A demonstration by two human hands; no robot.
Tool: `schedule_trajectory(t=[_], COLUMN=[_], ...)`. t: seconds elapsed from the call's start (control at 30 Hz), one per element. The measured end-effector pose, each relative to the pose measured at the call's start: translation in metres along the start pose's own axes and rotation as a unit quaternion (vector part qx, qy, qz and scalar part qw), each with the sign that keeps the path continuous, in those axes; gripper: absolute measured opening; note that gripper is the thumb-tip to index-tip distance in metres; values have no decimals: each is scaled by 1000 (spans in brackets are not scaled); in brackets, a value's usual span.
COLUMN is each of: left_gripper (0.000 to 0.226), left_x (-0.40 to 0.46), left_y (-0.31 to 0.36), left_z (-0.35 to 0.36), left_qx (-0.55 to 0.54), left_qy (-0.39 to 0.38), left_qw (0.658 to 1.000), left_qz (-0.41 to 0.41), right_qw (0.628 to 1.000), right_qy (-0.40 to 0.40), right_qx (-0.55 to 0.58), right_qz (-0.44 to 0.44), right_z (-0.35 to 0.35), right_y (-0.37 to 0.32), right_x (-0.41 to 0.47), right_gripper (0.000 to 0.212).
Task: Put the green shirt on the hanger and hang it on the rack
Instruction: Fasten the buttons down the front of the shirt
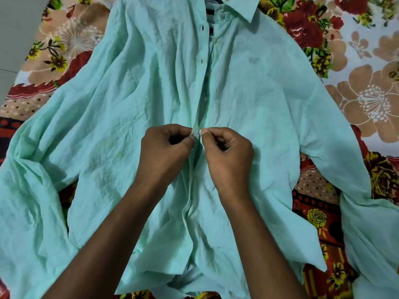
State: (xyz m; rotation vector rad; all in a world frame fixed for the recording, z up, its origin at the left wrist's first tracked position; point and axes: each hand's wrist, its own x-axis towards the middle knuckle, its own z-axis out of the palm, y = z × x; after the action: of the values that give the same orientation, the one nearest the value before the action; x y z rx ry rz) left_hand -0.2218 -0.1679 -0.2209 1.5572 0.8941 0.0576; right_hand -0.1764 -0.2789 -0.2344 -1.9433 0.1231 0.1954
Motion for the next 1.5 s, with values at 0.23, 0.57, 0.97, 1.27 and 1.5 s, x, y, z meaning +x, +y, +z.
schedule_trajectory(t=[0.23, 0.57, 0.97, 1.27, 1.5], left_gripper=[16, 5, 11, 22, 18], left_x=[0, 10, 16, 60, 84], left_y=[4, 3, 5, 35, 37], left_z=[-2, -8, -1, 26, 34], left_qx=[-2, -51, -75, 201, 274], left_qy=[-33, -60, -52, 61, 40], left_qw=[999, 997, 993, 960, 942], left_qz=[15, -16, -69, 187, 188], right_qw=[999, 996, 991, 968, 954], right_qy=[-26, -87, -46, -2, -29], right_qx=[14, -7, -122, -220, -266], right_qz=[22, -1, -16, -119, -136], right_z=[-4, -10, -2, 2, 21], right_y=[1, -6, -4, -27, -11], right_x=[3, 0, 6, 53, 85], right_gripper=[8, 23, 9, 17, 12])
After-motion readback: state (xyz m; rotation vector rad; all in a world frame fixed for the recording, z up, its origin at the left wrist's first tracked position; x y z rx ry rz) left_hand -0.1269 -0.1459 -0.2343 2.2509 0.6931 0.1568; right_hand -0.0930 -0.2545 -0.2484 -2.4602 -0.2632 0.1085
